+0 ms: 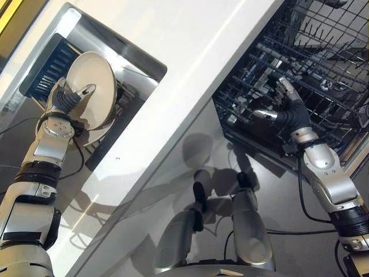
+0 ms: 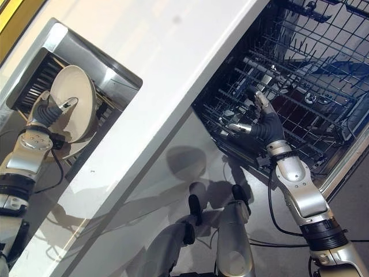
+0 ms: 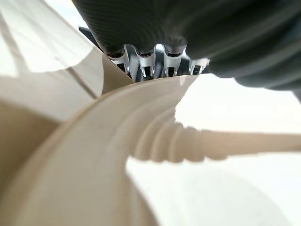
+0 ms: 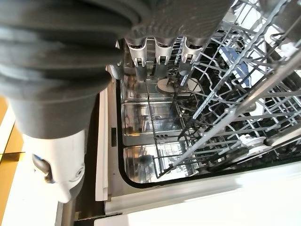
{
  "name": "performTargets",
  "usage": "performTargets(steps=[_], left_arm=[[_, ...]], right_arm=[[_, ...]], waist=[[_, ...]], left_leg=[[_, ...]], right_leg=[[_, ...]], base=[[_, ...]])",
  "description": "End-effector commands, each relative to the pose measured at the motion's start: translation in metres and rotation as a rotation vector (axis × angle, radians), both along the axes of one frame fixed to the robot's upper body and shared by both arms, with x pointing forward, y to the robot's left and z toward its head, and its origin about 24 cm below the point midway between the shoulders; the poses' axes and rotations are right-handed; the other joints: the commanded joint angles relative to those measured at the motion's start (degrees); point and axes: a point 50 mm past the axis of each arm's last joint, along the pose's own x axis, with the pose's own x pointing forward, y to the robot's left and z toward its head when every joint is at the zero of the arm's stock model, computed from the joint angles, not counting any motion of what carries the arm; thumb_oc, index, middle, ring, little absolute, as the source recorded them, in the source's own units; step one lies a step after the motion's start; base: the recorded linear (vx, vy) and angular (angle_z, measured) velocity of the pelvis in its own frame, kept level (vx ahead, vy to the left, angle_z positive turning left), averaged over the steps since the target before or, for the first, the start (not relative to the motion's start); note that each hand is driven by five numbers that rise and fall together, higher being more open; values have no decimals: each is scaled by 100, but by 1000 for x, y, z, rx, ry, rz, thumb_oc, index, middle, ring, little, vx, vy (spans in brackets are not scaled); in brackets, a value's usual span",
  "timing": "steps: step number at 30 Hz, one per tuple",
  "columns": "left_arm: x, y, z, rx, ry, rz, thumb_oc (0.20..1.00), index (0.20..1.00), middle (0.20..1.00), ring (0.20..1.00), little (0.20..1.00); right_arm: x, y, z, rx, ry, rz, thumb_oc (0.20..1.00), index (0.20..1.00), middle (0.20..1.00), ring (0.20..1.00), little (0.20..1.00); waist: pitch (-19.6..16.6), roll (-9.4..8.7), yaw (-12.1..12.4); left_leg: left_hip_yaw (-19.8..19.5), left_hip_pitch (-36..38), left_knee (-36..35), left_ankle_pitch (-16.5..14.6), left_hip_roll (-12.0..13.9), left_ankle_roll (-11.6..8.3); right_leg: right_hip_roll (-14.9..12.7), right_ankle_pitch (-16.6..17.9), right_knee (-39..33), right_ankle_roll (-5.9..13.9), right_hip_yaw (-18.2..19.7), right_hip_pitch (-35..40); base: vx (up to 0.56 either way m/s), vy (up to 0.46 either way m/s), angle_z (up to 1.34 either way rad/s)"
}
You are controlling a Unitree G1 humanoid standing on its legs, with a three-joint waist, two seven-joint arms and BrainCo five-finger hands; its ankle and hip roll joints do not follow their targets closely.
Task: Pick up plates and place into dishwasher.
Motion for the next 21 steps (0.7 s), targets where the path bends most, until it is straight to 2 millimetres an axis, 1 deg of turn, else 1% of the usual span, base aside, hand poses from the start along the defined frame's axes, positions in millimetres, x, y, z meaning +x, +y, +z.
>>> performTargets(steps=[1, 4, 8, 9, 12, 13, 14, 15, 19, 21], left_arm=[[-1, -11, -37, -35, 214, -144, 1000, 1000, 1000, 1000, 1000], [-1, -18, -33, -85, 181, -222, 1000, 1000, 1000, 1000, 1000], [0, -29, -19, -126, 86, -302, 1000, 1000, 1000, 1000, 1000], [0, -37, -12, -154, 40, -353, 1000, 1000, 1000, 1000, 1000], [0, -52, -1, -200, -37, -440, 1000, 1000, 1000, 1000, 1000], [-1, -56, 2, -197, -53, -454, 909, 909, 909, 909, 909], [-1, -58, 3, -191, -61, -460, 799, 799, 799, 799, 799], [-1, -62, 5, -172, -77, -475, 200, 200, 200, 200, 200], [-2, -70, 13, -172, -135, -497, 200, 200, 200, 200, 200], [-3, -70, 13, -173, -140, -503, 200, 200, 200, 200, 200]], right_arm=[[-5, 14, 42, 12, -185, 83, 1000, 1000, 1000, 1000, 1000], [-6, 10, 41, 3, -181, 82, 1000, 1000, 1000, 1000, 1000], [-8, 6, 39, 6, -177, 80, 1000, 1000, 1000, 1000, 1000], [-8, 5, 39, 11, -175, 79, 1000, 1000, 1000, 1000, 1000], [-8, 4, 36, 18, -170, 74, 1000, 1000, 1000, 1000, 1000], [-8, 3, 35, 21, -171, 73, 1000, 1000, 1000, 1000, 1000], [-8, 4, 35, 22, -172, 75, 1000, 1000, 1000, 1000, 1000], [-8, 5, 34, 26, -174, 74, 1000, 1000, 1000, 1000, 1000], [-8, 7, 33, 40, -177, 64, 1000, 1000, 1000, 1000, 1000], [-8, 6, 32, 44, -176, 61, 1000, 1000, 1000, 1000, 1000]], waist=[[48, -242, -121], [48, -214, -126], [32, -218, -103], [30, -226, -81], [23, -215, -35], [26, -213, -21], [30, -213, -14], [34, -219, 0], [33, -259, 45], [23, -273, 60]], left_leg=[[-150, -209, 309, -131, -413, 252], [-146, -184, 324, -146, -418, 246], [-165, -170, 354, -178, -429, 256], [-174, -169, 355, -183, -432, 258], [-196, -162, 344, -181, -437, 272], [-208, -166, 342, -178, -441, 275], [-216, -171, 341, -175, -443, 276], [-229, -181, 345, -171, -447, 283], [-252, -210, 363, -168, -452, 300], [-260, -207, 364, -169, -449, 301]], right_leg=[[-1, 519, -597, -143, -302, 100], [-13, 515, -606, -134, -299, 135], [-36, 501, -614, -121, -323, 174], [-44, 493, -621, -124, -337, 188], [-70, 487, -631, -124, -385, 210], [-78, 488, -636, -125, -405, 214], [-80, 490, -637, -126, -414, 213], [-81, 492, -630, -130, -431, 209], [-70, 486, -608, -142, -466, 199], [-72, 486, -615, -141, -480, 210]], base=[[0, 39, 0], [3, 12, 0], [0, 0, 0], [0, 0, 0], [0, 0, 0], [-17, -31, 1], [-29, -38, 3], [-29, -44, 3], [-16, -49, 5], [2, -34, 3]])
